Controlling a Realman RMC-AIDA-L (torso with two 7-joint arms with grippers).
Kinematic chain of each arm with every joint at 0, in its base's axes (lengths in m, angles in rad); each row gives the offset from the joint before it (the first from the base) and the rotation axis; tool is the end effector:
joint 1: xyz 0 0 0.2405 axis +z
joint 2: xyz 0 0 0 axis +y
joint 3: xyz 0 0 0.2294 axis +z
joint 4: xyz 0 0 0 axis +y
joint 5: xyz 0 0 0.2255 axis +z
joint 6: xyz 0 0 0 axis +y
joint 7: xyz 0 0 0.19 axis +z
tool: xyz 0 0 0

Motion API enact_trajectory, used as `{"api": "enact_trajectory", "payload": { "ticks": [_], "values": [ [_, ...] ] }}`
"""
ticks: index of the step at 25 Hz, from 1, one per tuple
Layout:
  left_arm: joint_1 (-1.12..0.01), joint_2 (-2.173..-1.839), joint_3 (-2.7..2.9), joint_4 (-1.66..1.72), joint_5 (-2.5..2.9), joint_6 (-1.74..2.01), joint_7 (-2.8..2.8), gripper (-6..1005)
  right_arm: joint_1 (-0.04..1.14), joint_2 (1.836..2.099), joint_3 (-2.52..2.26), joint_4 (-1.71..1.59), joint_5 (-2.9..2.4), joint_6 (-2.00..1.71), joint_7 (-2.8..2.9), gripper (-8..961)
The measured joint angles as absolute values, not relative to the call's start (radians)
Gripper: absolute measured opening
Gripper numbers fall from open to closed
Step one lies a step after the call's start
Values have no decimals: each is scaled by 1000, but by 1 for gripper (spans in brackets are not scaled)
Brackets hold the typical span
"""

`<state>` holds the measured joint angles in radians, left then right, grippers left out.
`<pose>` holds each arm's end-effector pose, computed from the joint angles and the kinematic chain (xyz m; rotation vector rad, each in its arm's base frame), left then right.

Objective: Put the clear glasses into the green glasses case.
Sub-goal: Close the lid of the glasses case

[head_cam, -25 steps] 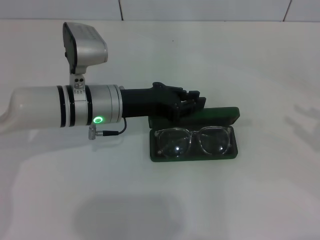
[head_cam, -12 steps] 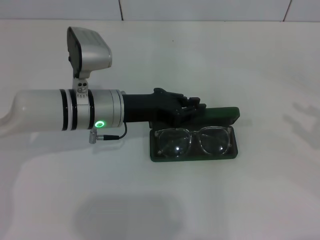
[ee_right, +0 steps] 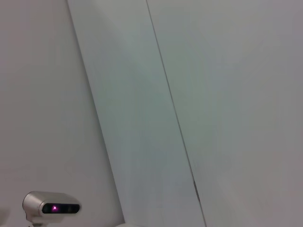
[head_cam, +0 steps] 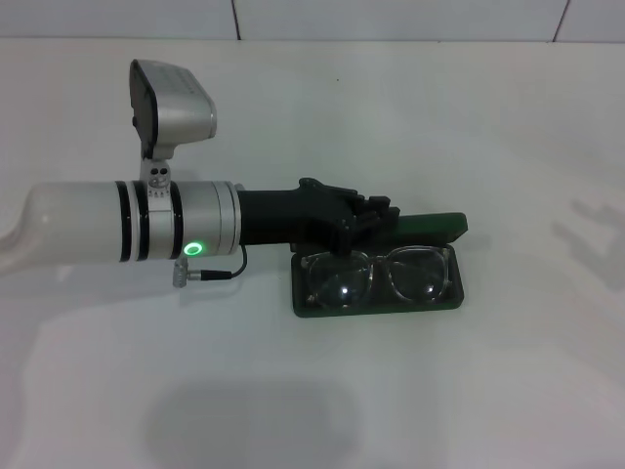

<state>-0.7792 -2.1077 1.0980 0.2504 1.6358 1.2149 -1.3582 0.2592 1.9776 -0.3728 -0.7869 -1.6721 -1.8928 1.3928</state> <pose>-0.1722 0.3603 -0.1349 -2.8276 -0.7734 -0.6968 0.2784 0.2859 0.1276 -2.2538 0.5334 1.0863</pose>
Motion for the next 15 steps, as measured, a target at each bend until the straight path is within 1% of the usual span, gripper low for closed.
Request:
{"api": "enact_trajectory", "payload": {
  "ticks": [5, 15],
  "values": [
    [-782, -2107, 1112, 241, 1632, 1222, -1360, 144, 259, 1978, -373, -787, -1672, -1893, 1393, 411],
    [-775, -2108, 1136, 216, 1621, 1298, -1356, 150, 261, 1977, -373, -787, -1672, -1888, 1393, 412]
  ]
}}
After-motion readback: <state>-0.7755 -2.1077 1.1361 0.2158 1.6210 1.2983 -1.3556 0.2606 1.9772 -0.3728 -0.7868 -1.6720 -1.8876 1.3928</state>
